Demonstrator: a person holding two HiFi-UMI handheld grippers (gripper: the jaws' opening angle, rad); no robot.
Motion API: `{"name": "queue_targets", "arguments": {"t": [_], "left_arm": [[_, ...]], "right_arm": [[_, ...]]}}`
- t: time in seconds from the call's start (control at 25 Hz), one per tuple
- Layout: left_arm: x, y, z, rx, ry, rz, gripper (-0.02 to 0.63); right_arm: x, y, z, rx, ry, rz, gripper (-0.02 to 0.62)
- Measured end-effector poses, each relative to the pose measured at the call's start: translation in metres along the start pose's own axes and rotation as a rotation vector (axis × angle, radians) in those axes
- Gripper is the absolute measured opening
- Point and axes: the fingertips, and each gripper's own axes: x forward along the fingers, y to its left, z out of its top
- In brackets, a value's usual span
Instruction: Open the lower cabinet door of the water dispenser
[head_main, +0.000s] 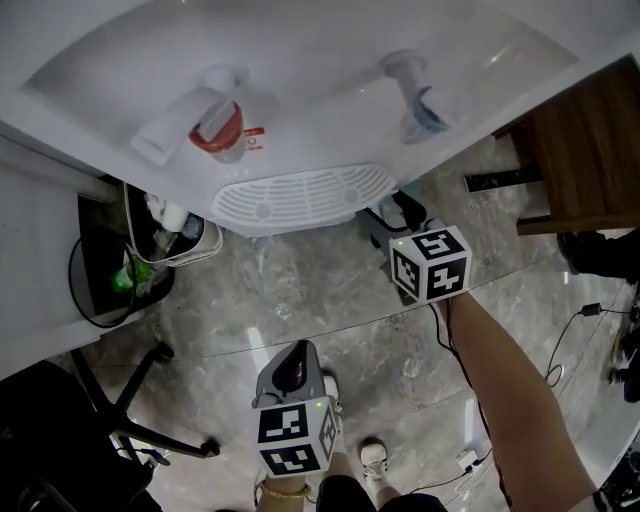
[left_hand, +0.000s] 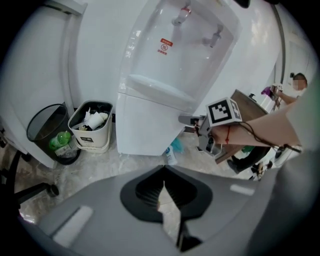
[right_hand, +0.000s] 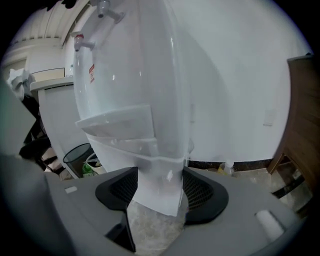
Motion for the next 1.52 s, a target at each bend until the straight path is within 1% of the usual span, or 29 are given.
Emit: {"name": "queue_targets", "arguments": {"t": [0.16,0.32,0.4,0.48,0.6,0.72,0.8,0.88,0.96,1.04,1.2,1.28,1.32,1.36,1.44,1.52], "left_arm": [[-0.008,0.002,0.0,-0.017,-0.023,0.024,0.008],[-0.016,-0.002,-0.002,-0.023,-0.08,0.023,0.008],[-0.019,-0.005,-0.007,-0.015,-0.105,0.012,0.008],[-0.023,-0.005,-0.019,-0.003,-0.107,0.021,0.008],[-0.029,0.002,-0.042,-0.011,-0.102,0.054,0.008],[-0.041,0.014,-0.068,-0.026,-0.099,0.093,0.008],[-0.051,0.025,-0.085,-0.049,-0.097,0.129,0.008],[-0.061,0.035,-0.1,-0.088,-0.097,0.161,0.008],[-0.071,0.045,-0.112,-0.12,-0.096,0.19,0.008],[-0.079,0.055,-0.123,-0.139,-0.093,0.212,0.008],[-0.088,0.065,-0.133,-0.162,-0.095,0.222,0.008],[-0.088,0.061,-0.131,-0.165,-0.095,0.216,0.008],[-0.087,0.057,-0.13,-0.161,-0.093,0.21,0.008],[-0.087,0.051,-0.128,-0.155,-0.091,0.202,0.008],[-0.089,0.036,-0.124,-0.138,-0.084,0.185,0.008],[-0.094,0.019,-0.118,-0.129,-0.076,0.168,0.008]], "right_arm": [[-0.018,0.008,-0.012,0.016,0.016,-0.008,0.255],[-0.056,0.042,-0.044,0.075,0.028,0.019,0.25],[-0.076,0.064,-0.06,0.11,0.046,0.049,0.231],[-0.093,0.089,-0.075,0.126,0.065,0.075,0.222],[-0.11,0.129,-0.092,0.112,0.086,0.09,0.221],[-0.121,0.168,-0.104,0.167,0.104,0.111,0.212],[-0.127,0.195,-0.113,0.182,0.125,0.143,0.194],[-0.131,0.22,-0.119,0.156,0.151,0.196,0.176],[-0.133,0.243,-0.122,0.134,0.173,0.254,0.177],[-0.132,0.258,-0.123,0.131,0.183,0.275,0.162],[-0.136,0.262,-0.129,0.109,0.187,0.241,0.098],[-0.145,0.253,-0.13,0.13,0.188,0.212,0.035],[-0.152,0.248,-0.13,0.162,0.185,0.194,0.009],[-0.16,0.241,-0.129,0.205,0.181,0.176,0.0],[-0.18,0.227,-0.127,0.3,0.168,0.142,0.0],[-0.203,0.211,-0.126,0.371,0.159,0.108,0.0]]}}
